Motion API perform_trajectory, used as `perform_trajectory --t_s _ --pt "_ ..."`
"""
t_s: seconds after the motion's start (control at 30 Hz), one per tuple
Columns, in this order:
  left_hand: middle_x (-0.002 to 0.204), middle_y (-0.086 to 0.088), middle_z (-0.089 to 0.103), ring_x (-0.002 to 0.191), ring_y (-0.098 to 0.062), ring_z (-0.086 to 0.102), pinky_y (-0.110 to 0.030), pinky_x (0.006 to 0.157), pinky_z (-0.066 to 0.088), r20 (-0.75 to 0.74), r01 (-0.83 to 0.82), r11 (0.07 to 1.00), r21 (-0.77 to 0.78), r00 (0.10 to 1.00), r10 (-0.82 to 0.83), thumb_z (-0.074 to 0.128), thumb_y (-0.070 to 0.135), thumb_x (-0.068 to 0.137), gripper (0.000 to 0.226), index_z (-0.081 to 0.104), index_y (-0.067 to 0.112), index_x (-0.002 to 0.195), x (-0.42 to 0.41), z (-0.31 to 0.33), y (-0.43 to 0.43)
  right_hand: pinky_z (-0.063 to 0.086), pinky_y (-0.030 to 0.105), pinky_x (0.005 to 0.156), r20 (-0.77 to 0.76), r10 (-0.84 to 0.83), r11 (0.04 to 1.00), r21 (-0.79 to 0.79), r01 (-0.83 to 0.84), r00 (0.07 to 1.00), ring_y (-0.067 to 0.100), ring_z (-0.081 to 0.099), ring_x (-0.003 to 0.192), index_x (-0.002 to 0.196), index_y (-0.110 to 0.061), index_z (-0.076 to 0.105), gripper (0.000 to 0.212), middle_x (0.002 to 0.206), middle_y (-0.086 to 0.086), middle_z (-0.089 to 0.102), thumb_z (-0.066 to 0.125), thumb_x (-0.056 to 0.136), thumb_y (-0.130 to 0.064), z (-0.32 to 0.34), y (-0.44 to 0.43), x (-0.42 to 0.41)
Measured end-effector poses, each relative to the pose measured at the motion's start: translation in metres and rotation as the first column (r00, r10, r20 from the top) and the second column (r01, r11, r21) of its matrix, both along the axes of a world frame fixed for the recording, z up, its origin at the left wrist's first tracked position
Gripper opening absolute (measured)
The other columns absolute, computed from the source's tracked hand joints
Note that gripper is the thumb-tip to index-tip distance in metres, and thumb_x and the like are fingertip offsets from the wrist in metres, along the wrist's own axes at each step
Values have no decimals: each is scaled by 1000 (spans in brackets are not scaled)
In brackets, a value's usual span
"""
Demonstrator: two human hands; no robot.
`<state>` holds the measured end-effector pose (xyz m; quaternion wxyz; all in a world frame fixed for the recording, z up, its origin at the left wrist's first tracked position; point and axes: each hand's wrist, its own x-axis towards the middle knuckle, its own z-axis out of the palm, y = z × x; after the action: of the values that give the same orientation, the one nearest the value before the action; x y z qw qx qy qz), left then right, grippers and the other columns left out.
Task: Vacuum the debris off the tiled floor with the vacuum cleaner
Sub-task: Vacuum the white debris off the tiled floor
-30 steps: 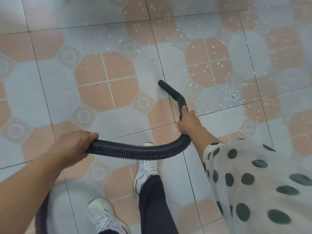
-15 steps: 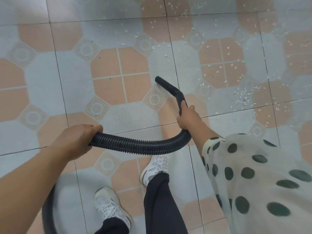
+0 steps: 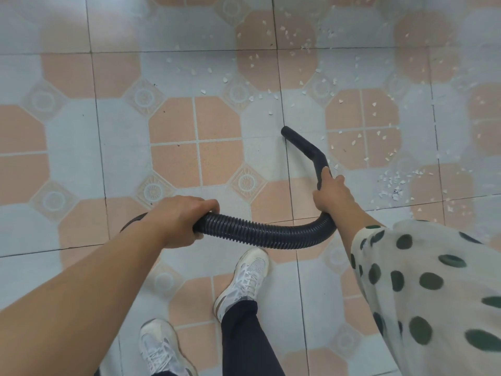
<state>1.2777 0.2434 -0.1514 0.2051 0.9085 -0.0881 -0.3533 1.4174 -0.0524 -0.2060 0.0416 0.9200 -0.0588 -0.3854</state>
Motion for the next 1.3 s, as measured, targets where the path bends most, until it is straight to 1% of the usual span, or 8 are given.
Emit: perform_trajectory --t_s 0.13,0.33,0.5,0.57,0.67,0.83,1.03,1.3 --pt "83 17 56 78 -8 54 -24 64 36 -58 51 999 -11 997 -52 66 57 74 50 38 41 113 22 3 -19 47 39 80 -6 24 1000 1 -24 1000 38 56 108 156 -19 4 74 142 19 29 50 98 -16 2 -6 21" --pt "99 17 57 83 -12 56 -31 70 48 64 29 995 -92 998 -23 61 20 80 57 31 42 123 49 9 -34 45 40 81 -25 -26 999 39 27 999 38 55 111 156 -19 4 76 145 19 27 50 96 -13 5 0 41" --pt "92 15 59 78 -11 57 -26 62 40 118 69 997 -31 991 -65 50 70 76 51 30 46 116 64 12 -20 44 38 77 -9 -78 994 81 78 997 37 55 109 156 -17 5 75 143 19 28 50 96 -13 7 14 56" --pt "96 14 58 78 -12 57 -28 61 43 135 73 997 -36 988 -68 55 45 81 50 26 48 121 69 14 -19 42 36 74 -12 -113 989 89 114 994 36 55 108 156 -16 6 74 142 19 29 50 96 -12 7 24 57" --pt "97 13 54 80 -15 56 -29 60 43 122 146 987 -66 983 -137 52 12 73 81 14 48 135 81 17 -29 42 36 72 -17 -180 978 105 181 984 35 56 106 156 -15 6 76 140 18 29 50 94 -11 5 44 55" --pt "92 11 57 77 -16 58 -28 61 41 135 223 975 -21 967 -218 46 64 85 56 22 45 132 94 6 -16 42 35 73 -17 -241 962 124 242 970 34 56 106 156 -14 5 77 139 18 30 51 94 -11 7 72 59" --pt "85 4 53 67 -17 48 -27 53 35 92 273 961 51 957 -277 47 22 85 24 41 22 108 101 -4 35 40 34 76 -43 -394 904 163 396 918 34 51 114 154 -7 -13 89 146 19 23 52 93 -12 2 123 50" --pt "81 8 48 69 -18 50 -25 48 25 32 316 927 203 944 -329 46 28 88 17 36 26 102 101 -5 132 46 36 68 -90 -579 779 234 582 811 29 48 86 154 -10 -7 88 137 18 25 54 91 -7 -13 221 31"
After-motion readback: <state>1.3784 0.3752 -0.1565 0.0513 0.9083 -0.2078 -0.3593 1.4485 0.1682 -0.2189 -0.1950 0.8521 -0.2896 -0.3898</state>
